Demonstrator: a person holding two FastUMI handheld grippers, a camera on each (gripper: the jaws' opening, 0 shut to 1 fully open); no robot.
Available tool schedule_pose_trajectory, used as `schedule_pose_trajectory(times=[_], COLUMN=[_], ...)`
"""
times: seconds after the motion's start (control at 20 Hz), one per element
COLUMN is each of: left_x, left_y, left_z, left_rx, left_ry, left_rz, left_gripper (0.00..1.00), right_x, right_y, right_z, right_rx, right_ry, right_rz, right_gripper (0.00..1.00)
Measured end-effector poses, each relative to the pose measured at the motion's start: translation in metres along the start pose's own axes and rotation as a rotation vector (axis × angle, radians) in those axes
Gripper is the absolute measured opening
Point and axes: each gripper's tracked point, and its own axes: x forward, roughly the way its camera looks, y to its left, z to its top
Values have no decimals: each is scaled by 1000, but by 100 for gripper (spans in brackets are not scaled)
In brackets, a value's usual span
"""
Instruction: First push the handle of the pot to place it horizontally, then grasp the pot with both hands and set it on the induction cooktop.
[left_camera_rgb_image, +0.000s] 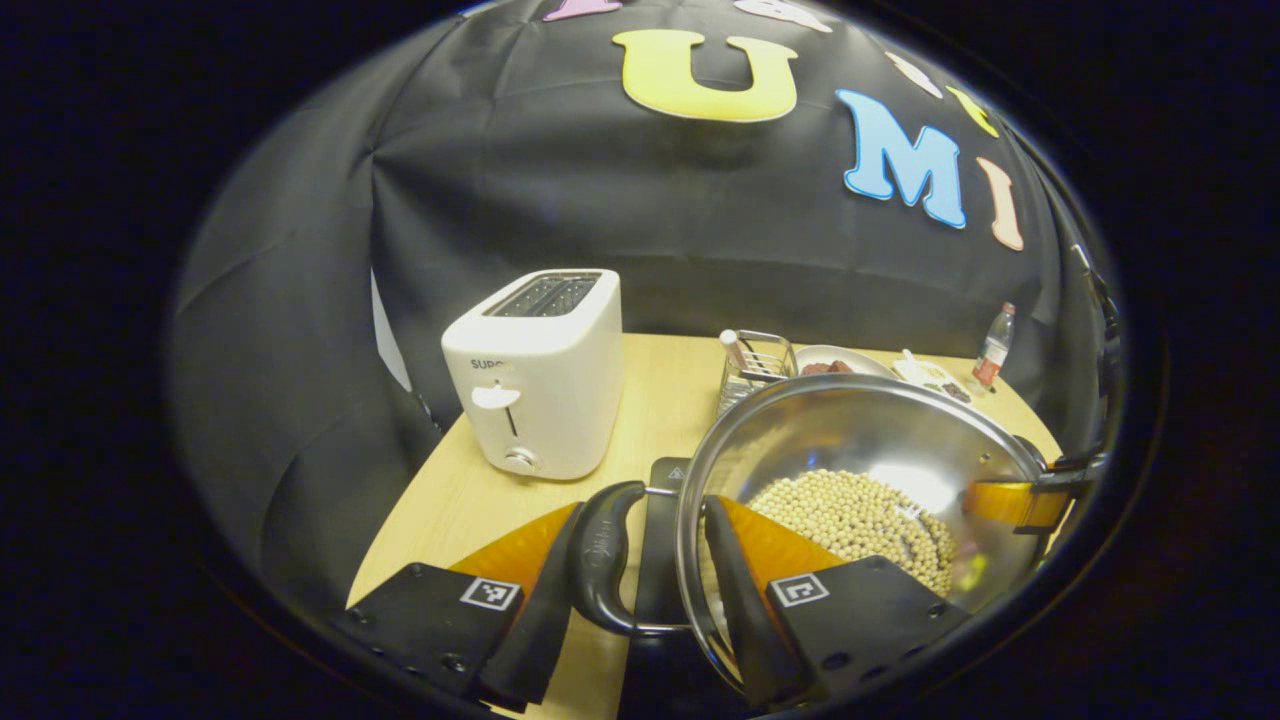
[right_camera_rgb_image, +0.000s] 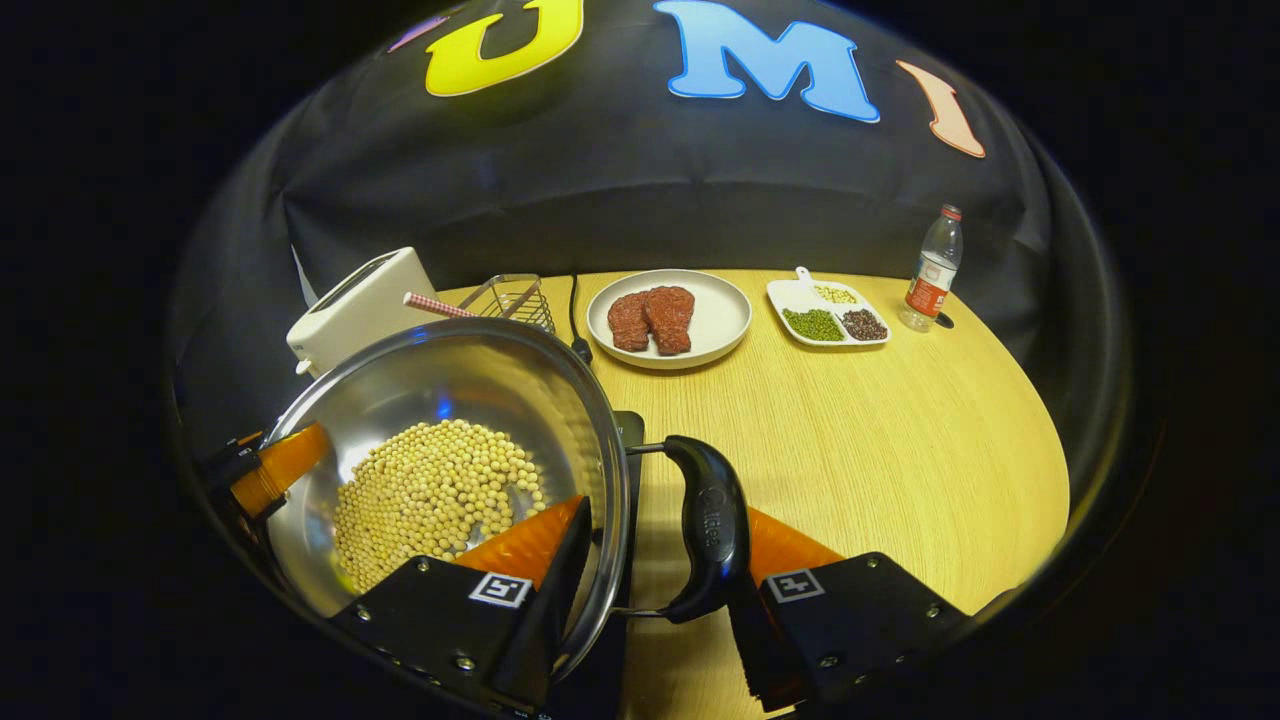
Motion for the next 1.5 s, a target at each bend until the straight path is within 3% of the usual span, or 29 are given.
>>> schedule_pose_trajectory(times=[0.2,0.6,0.75,0.8,1.0,1.1,1.15,1.2,1.25,1.3,1.5], left_x=[0,-1,-2,-4,-7,-12,-17,-24,-33,-43,-96], left_y=[-1,0,0,-1,-1,7,12,15,19,24,23], left_z=[-1,-4,-1,1,15,17,19,23,29,36,80], left_rx=[4,-5,-11,-23,-27,-31,-35,-48,-53,-52,-33], left_ry=[3,-8,-26,-31,-84,-90,-102,-113,-129,-152,-244], left_rz=[0,-16,-18,-22,-25,2,25,35,53,77,139], left_gripper=[72,76,72,80,81,89,85,90,92,99,95], right_x=[4,-1,0,0,-6,-22,-31,-45,-58,-71,-130], right_y=[0,-1,-7,-6,-6,-10,-14,-21,-26,-31,-61], right_z=[0,-3,-3,-2,6,17,24,34,47,58,102], right_rx=[-1,-13,7,0,-59,-60,-54,-46,-39,-36,-40], right_ry=[1,4,6,6,-32,-64,-91,-131,-176,-213,-327], right_rz=[4,5,18,21,12,13,14,7,9,14,29], right_gripper=[70,70,71,71,76,81,81,90,94,96,96])
